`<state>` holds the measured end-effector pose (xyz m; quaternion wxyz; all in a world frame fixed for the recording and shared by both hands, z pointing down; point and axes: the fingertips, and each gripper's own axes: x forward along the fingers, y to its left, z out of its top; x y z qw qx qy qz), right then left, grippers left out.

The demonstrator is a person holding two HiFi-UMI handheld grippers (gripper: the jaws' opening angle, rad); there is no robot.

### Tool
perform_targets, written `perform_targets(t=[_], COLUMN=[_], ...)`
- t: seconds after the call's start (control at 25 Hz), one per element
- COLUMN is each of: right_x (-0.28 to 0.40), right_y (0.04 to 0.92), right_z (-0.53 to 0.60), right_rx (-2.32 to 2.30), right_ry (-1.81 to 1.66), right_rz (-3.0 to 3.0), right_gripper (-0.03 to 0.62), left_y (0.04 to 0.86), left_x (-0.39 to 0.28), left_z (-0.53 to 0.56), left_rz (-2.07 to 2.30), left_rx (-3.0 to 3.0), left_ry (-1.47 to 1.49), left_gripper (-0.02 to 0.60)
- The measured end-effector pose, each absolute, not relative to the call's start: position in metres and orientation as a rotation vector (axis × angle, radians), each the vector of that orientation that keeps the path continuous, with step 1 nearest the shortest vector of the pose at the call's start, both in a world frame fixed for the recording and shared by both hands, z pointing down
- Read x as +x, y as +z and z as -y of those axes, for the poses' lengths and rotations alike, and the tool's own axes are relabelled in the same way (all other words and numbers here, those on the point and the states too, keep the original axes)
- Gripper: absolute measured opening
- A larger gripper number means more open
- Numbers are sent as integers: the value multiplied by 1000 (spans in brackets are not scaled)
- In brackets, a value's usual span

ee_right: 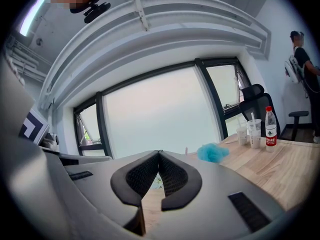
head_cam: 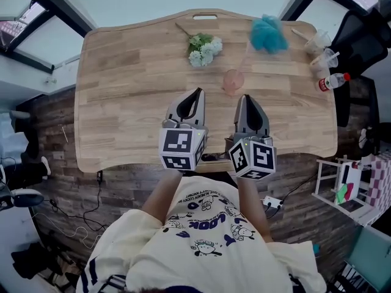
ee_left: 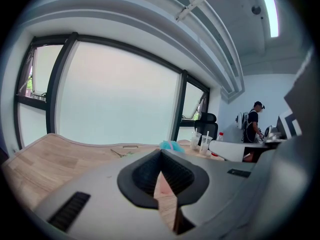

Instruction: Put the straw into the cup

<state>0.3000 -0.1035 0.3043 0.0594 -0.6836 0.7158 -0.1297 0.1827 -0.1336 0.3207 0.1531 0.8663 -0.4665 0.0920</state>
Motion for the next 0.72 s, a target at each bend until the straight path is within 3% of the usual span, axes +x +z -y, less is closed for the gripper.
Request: perform_targets(t=[0.72], right_x=[299], right_y=[312], right_z=[102], right_rx=[-2103], right_ry=[-416], right_rz=[-2174], right_gripper=[-6], left_y=[324], left_x=[186], left_z=[129], left_rz=[1333], left_rx=[2479], left_ry=[262], left_gripper=[25])
